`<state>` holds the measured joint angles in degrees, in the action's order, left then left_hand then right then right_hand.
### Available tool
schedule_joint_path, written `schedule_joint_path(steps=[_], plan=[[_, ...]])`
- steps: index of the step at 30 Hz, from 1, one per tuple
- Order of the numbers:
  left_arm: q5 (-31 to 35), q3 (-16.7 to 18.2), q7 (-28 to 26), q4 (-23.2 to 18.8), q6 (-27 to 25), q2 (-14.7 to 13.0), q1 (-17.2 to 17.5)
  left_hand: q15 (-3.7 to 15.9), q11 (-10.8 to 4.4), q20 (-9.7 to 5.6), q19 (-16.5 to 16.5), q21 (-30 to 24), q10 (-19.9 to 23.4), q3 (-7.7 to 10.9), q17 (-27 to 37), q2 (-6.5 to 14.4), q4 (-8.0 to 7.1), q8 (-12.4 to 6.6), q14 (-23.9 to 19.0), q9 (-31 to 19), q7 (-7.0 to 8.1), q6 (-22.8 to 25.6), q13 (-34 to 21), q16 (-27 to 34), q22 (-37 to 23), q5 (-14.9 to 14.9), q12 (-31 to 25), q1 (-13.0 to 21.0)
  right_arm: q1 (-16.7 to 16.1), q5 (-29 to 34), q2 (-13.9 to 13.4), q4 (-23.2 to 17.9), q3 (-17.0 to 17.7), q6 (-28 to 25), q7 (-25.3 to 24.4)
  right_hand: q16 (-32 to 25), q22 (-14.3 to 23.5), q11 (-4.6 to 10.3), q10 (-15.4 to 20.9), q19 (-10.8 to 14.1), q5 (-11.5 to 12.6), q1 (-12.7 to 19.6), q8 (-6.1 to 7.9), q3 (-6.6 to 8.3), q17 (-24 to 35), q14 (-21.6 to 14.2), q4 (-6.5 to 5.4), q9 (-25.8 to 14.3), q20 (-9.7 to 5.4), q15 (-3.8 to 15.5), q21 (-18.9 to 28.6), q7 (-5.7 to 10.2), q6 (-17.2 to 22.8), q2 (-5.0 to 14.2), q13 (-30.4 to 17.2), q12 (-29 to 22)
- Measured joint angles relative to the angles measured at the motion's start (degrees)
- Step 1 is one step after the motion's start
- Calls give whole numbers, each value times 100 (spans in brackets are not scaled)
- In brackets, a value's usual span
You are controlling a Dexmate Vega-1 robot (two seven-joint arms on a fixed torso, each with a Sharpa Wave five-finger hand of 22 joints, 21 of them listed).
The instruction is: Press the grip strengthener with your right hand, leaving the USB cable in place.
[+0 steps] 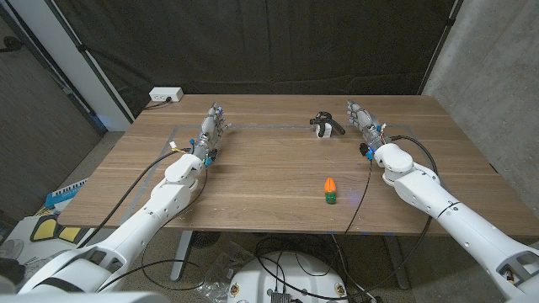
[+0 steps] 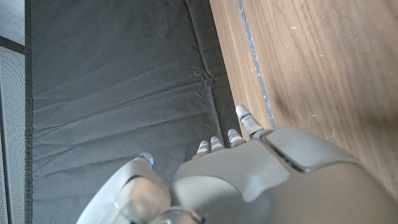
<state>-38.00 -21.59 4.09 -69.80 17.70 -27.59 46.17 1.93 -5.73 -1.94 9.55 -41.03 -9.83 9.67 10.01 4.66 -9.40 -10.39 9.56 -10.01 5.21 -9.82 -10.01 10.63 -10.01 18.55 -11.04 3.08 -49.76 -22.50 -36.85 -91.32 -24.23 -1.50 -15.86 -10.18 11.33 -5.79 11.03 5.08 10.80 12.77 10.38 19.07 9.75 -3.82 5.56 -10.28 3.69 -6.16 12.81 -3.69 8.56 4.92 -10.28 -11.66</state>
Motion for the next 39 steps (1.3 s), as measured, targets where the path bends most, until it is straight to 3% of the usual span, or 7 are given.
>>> schedule_joint_path(steps=[23, 24, 28, 29, 33, 34, 39], plan=[[-49, 45, 7, -49, 19, -34, 84, 0, 1, 0, 0, 44, 0, 0, -1, 5, 0, 0, 0, 1, -1, 0, 1, 0, 1, 2, 0, -5, 310, 1072, -335, -1040, -500, -1613, -506, -21, -1, 20, -22, 69, -45, 201, 23, 21, -1, -152, 166, 0, 68, 29, 33, 63, -61, -64, -27, 0], [-52, 54, 5, -69, 19, -50, 103, 0, 1, 0, 0, 44, 0, 0, -1, 5, 0, 0, 0, 1, -1, 0, 1, 0, 1, 2, 0, -5, 331, 1236, -340, -1075, -530, -1877, -539, -21, -1, 20, -22, 88, -45, 219, 23, 14, -1, -152, 173, 0, 87, 30, 43, 63, -61, -82, -27, 0], [-57, 54, -3, -69, 19, -50, 103, 0, 1, 0, 0, 78, 0, 0, -1, 5, 0, 0, -1, 1, -1, 0, 1, 0, 1, 2, 0, -6, 439, 1236, -355, -1252, -679, -1877, -539, -21, -1, 20, -22, 94, -45, 219, 23, 14, -1, -152, 173, 1, 93, 30, 55, 63, -61, -82, -27, 0], [-58, 65, -6, -110, 19, -64, 134, 0, 1, 0, 0, 78, 0, 0, -1, 5, 0, 0, -1, 1, -1, 0, 1, 0, 1, 2, 0, -6, 467, 1514, -355, -1291, -716, -2351, -575, -21, -1, 20, -22, 94, -45, 219, 23, 14, -1, -152, 173, 1, 93, 30, 55, 63, -61, -82, -27, 0], [-64, 76, -21, -132, 19, -85, 151, 0, 1, 0, 0, 78, 0, 0, -1, 6, 0, 0, -1, 1, -1, 0, 1, 0, 1, 2, 0, -4, 595, 1662, -352, -1446, -875, -2675, -581, -21, -1, 20, -22, 94, -45, 214, 23, -10, -1, -152, 196, 1, 92, 30, 55, 62, -61, -87, -27, 0], [-65, 82, -21, -154, 19, -92, 170, 0, 1, 0, 0, 78, 0, 0, -1, 8, 0, 0, 0, 1, -1, 0, 1, 0, 1, 2, 0, -3, 635, 1826, -347, -1485, -926, -3042, -582, -21, -1, 20, -22, 93, -45, 199, 23, -10, -1, -152, 196, 1, 92, 30, 55, 63, -60, -127, -27, 0], [-67, 89, -25, -176, 20, -99, 186, 0, 1, 0, 0, 93, 0, 0, -1, 21, 0, 0, -1, 1, -1, 0, 1, 0, 1, 28, 0, 10, 784, 1981, -318, -1620, -1110, -3414, -574, -21, -1, 20, -22, 93, -45, 187, 23, -51, -2, -141, 186, 1, 92, 18, 55, 79, -126, -159, -26, 0]])
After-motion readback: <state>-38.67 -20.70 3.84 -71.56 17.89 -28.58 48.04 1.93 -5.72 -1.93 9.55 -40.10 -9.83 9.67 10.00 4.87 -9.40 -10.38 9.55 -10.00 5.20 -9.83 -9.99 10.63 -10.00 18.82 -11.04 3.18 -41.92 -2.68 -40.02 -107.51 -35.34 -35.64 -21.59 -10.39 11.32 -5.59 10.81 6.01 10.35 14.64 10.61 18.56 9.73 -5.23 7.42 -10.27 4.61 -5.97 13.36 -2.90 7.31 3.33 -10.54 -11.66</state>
